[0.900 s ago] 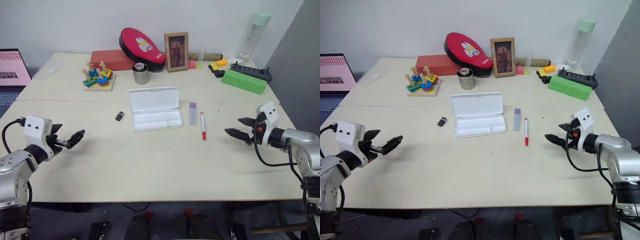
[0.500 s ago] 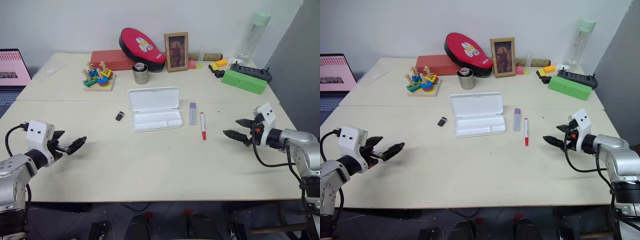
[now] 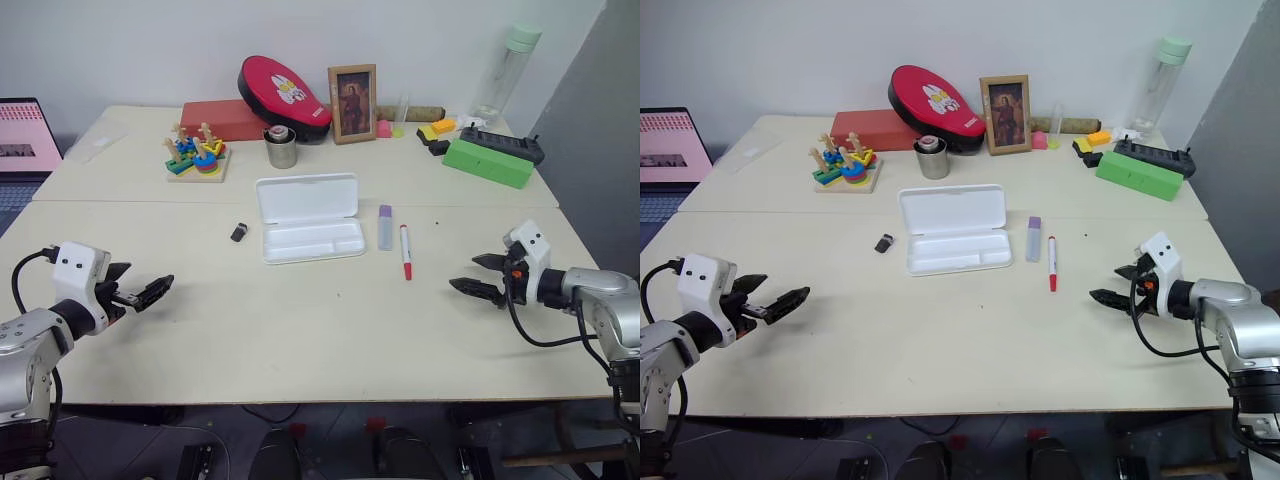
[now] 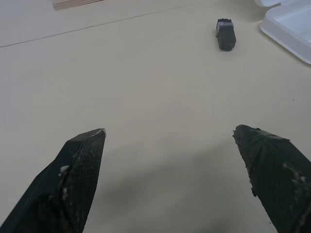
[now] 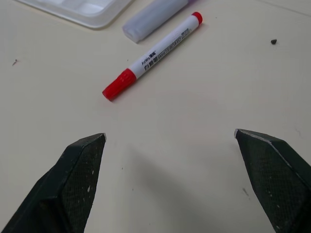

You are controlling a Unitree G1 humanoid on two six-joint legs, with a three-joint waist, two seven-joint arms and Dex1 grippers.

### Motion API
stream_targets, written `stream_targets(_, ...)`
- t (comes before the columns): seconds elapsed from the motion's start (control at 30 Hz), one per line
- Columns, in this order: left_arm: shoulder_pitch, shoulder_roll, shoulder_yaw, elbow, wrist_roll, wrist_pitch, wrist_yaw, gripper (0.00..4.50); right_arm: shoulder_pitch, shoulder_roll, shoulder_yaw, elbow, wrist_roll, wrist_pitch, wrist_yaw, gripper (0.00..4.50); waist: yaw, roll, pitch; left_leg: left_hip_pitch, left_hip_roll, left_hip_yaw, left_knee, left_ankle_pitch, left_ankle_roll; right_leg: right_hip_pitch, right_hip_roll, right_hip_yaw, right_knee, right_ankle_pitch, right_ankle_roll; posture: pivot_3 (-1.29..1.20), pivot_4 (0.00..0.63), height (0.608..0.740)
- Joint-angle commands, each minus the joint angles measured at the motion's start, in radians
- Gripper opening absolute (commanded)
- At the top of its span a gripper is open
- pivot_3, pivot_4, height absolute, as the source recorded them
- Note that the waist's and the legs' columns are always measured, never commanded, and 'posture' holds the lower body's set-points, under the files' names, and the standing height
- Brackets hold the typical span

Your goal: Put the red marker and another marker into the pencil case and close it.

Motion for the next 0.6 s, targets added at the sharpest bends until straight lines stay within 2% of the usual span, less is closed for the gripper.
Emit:
stream_targets(0.03, -0.016, 0.017, 0.004, -0.019, -0.001, -0.005, -0.011, 4.5, 0.0, -0.018, -0.016, -0.036, -0.001, -0.012, 0.009, 4.48, 0.0, 0.0, 0.0, 0.0, 0.0, 0.0, 0.0, 0.0, 0.0, 0.0, 0.0, 0.0, 0.0, 0.0, 0.0, 0.0, 0.15, 0.74)
stream_targets(0.2, -0.09, 0.011, -0.084, 0.002, 0.0, 0.007, -0.072, 4.5, 0.016, -0.014, -0.026, -0.088, 0.022, -0.02, 0.023, 4.48, 0.004, 0.0, 0.0, 0.0, 0.0, 0.0, 0.0, 0.0, 0.0, 0.0, 0.0, 0.0, 0.0, 0.0, 0.0, 0.0, 0.15, 0.74)
stream_targets(0.3, -0.189, 0.005, -0.222, 0.036, 0.026, -0.004, -0.182, 4.5, 0.015, 0.001, -0.04, -0.171, 0.065, -0.005, 0.035, 4.48, 0.004, 0.0, 0.0, 0.0, 0.0, 0.0, 0.001, 0.0, 0.0, 0.001, 0.0, 0.0, 0.0, 0.0, 0.0, 0.0, 0.15, 0.74)
stream_targets(0.47, -0.411, -0.048, -0.421, 0.206, 0.119, -0.094, -0.327, 4.5, 0.027, 0.016, -0.055, -0.342, 0.139, 0.046, 0.018, 4.48, 0.004, 0.0, 0.0, 0.0, 0.0, -0.001, 0.001, 0.0, 0.0, 0.001, 0.0, -0.001, 0.001, 0.0, 0.0, 0.0, 0.15, 0.74)
stream_targets(0.6, -0.588, -0.12, -0.517, 0.383, 0.186, -0.171, -0.393, 4.5, 0.022, 0.022, -0.054, -0.43, 0.15, 0.073, -0.032, 4.48, 0.003, 0.0, 0.0, -0.001, 0.0, -0.001, 0.001, 0.0, 0.0, 0.001, 0.001, -0.001, 0.001, 0.0, 0.0, 0.0, 0.15, 0.74)
